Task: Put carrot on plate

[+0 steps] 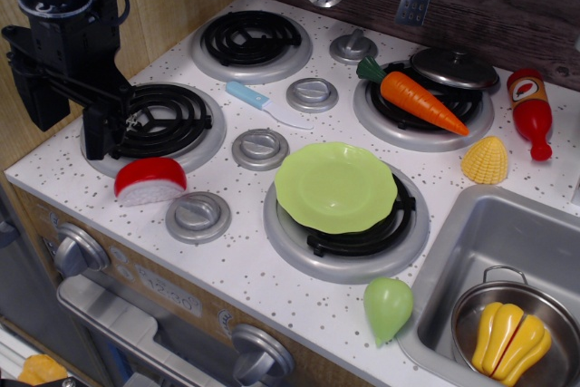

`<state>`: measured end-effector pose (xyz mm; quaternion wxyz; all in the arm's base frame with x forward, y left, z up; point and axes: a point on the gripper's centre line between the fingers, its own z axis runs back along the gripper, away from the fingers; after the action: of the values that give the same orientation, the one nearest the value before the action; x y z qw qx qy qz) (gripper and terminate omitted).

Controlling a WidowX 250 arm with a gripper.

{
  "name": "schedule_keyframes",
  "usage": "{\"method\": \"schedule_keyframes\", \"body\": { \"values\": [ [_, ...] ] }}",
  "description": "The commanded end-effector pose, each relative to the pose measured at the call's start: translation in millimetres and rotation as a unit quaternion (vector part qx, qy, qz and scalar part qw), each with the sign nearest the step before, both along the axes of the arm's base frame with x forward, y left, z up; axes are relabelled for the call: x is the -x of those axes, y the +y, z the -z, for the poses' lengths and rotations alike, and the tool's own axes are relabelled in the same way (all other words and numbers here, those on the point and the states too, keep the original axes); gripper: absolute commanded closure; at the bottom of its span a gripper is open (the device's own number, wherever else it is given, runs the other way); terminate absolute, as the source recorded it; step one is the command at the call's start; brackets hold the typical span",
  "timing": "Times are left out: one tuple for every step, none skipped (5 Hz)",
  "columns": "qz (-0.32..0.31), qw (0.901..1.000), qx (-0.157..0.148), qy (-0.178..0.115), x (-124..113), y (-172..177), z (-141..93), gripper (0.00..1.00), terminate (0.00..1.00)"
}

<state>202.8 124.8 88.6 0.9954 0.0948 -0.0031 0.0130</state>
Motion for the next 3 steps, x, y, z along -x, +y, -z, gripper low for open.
{"method": "schedule_keyframes", "body": {
  "values": [
    [0.000,1.0000,0.000,0.000,0.0,0.0,0.0,0.00,0.00],
    [0.104,0.9939,-0.016,-0.033,-16.9,-8.6,-5.9,0.00,0.00],
    [0.176,0.9766,-0.067,-0.104,-42.0,-26.7,-13.9,0.00,0.00]
  ]
}}
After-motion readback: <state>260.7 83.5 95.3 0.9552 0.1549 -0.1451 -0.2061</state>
